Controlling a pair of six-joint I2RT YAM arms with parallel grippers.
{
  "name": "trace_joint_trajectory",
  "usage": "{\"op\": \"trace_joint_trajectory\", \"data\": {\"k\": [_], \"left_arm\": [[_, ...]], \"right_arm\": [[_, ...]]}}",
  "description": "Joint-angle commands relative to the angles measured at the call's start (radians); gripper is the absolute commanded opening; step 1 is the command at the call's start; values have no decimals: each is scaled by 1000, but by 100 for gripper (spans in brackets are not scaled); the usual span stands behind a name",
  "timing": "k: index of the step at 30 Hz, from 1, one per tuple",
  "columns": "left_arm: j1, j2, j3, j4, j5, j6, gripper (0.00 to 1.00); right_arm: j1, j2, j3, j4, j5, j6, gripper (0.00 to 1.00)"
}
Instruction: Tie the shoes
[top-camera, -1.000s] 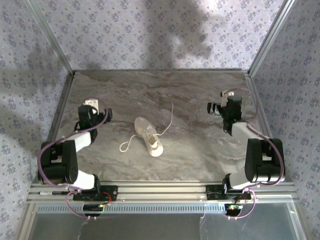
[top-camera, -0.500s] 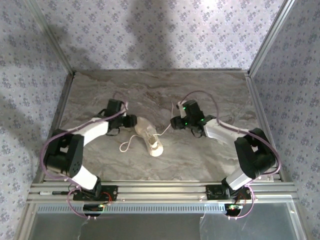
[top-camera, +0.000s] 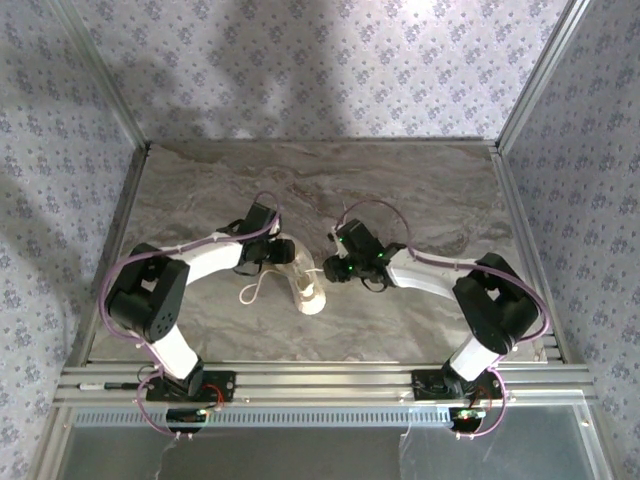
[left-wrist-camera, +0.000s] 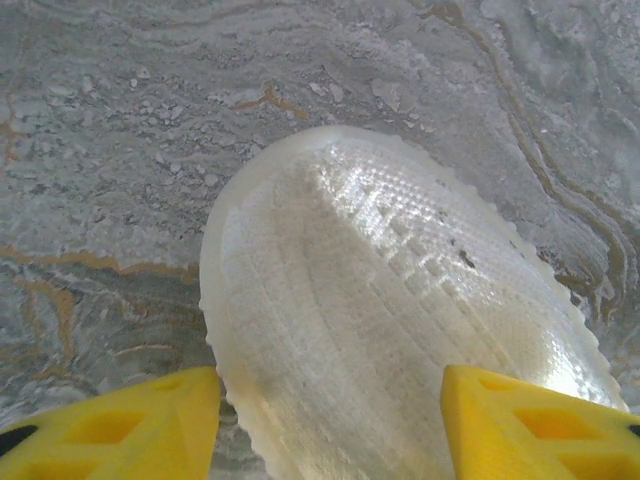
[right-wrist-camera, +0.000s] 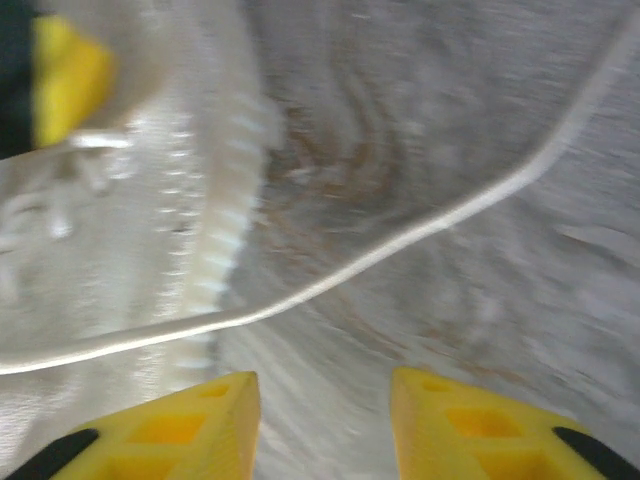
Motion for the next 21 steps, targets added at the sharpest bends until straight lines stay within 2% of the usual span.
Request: {"op": "trace_joint_trajectory", "data": {"k": [1,4,7,15,21], "left_arm": [[1,-94,41,-128,-79,0,64],[7,-147,16,-217,-156,-37,65],[6,-208,-56,-266,-164,-69,65],[-6,-416,-217,-398,-188,-97,65],[-7,-451,-272,-429,-186,-142,69]], "right_arm": [[-71,-18,88,-159,81,59,46],[-131,43,174,-246,80,82,58],[-161,111,242,-274,79,82,63],[-189,345,498,-396,62,73,67],[-183,458,608,-431,60,68,71]]}}
